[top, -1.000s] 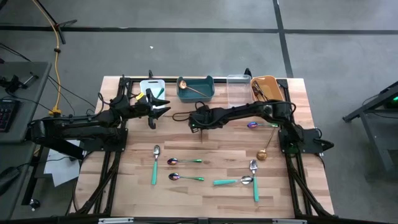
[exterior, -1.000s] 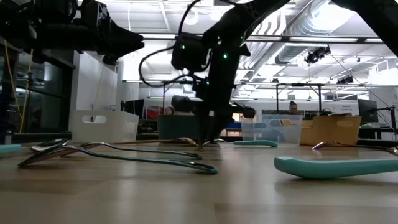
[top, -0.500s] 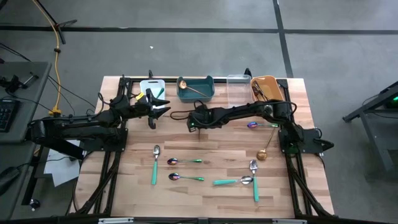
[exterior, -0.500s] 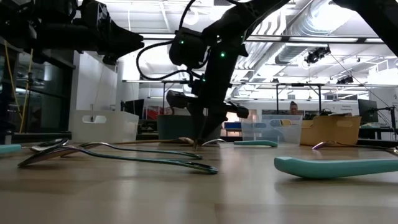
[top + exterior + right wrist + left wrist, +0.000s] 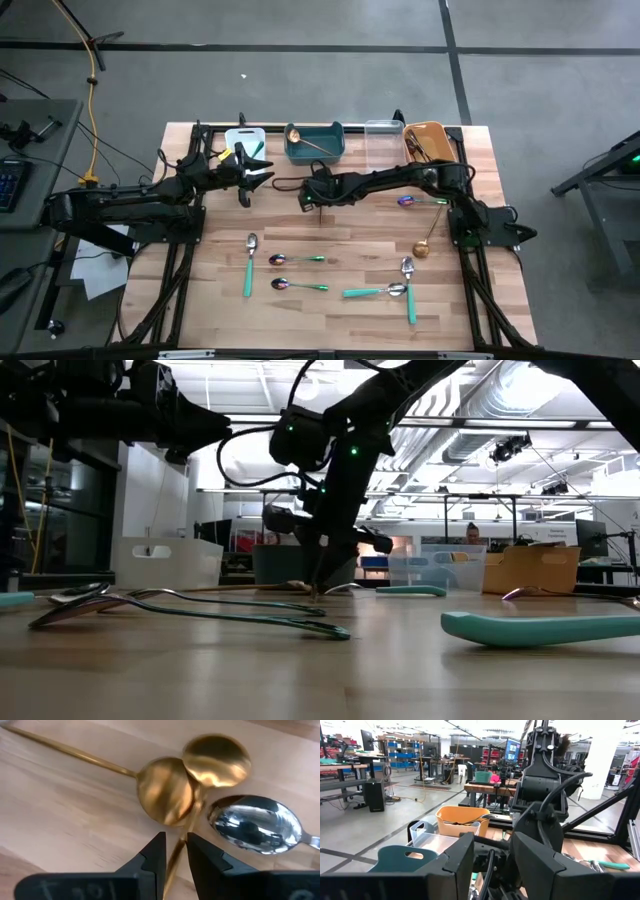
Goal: Sort silverware by color (type)
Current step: Put the gold spoon into the blue bin
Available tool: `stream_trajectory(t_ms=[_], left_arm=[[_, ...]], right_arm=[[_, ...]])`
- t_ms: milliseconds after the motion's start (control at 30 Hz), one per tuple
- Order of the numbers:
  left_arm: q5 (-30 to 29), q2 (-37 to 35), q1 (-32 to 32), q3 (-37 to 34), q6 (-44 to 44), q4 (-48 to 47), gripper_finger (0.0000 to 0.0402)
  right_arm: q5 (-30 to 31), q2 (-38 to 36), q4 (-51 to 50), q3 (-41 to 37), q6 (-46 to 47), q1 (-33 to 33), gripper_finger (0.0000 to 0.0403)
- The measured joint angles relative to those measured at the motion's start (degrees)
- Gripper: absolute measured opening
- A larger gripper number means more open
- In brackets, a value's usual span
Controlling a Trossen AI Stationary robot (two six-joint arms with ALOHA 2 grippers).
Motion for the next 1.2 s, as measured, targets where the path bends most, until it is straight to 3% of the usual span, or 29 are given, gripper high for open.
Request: stream_trajectory(t_ms=[733, 833, 967, 1200], left_arm=[[0.0, 0.0, 0.0, 0.0, 0.0, -0.2, 0.0133], [0.0, 0.0, 0.0, 0.0, 0.0, -0.2, 0.0133], [0.0, 0.0, 0.0, 0.0, 0.0, -0.2, 0.0133], [0.0, 0.0, 0.0, 0.0, 0.0, -0.2, 0.0133]], right_arm=[[-0.5, 2.0, -1.6, 0.1, -3.0, -0.3, 0.0072], [-0.6, 2.1, -2.1, 0.1, -4.6, -0.3, 0.0061], [0.1, 1.9, -2.5, 0.1, -7.8, -0.1, 0.0017], [3.0, -1.0, -10.8, -0.3, -13.7, 0.9, 0.0017]])
